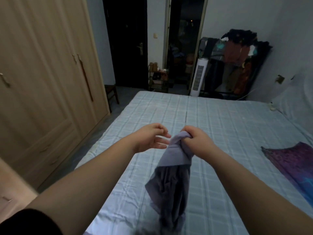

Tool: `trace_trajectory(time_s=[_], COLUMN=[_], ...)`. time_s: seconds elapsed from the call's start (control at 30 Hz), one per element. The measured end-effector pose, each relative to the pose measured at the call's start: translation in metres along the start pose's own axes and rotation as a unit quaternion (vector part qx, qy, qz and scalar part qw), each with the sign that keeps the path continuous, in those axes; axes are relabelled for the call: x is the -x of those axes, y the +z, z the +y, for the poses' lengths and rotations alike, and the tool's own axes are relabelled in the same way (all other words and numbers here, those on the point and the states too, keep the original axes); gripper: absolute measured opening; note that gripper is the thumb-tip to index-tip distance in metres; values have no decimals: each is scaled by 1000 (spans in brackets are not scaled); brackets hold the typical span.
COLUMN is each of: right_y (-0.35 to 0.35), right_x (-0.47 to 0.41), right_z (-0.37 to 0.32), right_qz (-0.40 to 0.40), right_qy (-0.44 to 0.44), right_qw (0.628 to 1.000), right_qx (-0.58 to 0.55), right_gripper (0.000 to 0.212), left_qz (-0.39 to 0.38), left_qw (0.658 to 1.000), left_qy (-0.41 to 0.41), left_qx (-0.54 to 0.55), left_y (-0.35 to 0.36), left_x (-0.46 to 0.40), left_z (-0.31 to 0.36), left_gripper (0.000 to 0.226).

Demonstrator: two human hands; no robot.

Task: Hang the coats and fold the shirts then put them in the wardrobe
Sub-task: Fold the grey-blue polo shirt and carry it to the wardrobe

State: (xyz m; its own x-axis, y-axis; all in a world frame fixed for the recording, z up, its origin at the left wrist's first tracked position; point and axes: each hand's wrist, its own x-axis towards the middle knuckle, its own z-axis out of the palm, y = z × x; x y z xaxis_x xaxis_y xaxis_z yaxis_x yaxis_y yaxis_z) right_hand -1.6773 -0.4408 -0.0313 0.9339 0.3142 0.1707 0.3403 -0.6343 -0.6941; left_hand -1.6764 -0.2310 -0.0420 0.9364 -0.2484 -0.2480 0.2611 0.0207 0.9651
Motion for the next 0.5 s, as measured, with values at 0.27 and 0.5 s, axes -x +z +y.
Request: trace_trajectory(time_s=[0.27,0.5], right_y=[-51,-93], right_x=[-10,-11], right_z=[-12,1], right_qz=[61,114], right_qy=[43,54], right_qw=[989,957], right_qx=[-128,-260], right_gripper=[19,27], left_qz=[-13,-50], left_qw=[988,980], left_qy=[-46,-47], left_qx=[-147,-185], left_y=[-4,21], left_x=[-14,-42], left_z=[-87,-97], left_gripper=[57,74])
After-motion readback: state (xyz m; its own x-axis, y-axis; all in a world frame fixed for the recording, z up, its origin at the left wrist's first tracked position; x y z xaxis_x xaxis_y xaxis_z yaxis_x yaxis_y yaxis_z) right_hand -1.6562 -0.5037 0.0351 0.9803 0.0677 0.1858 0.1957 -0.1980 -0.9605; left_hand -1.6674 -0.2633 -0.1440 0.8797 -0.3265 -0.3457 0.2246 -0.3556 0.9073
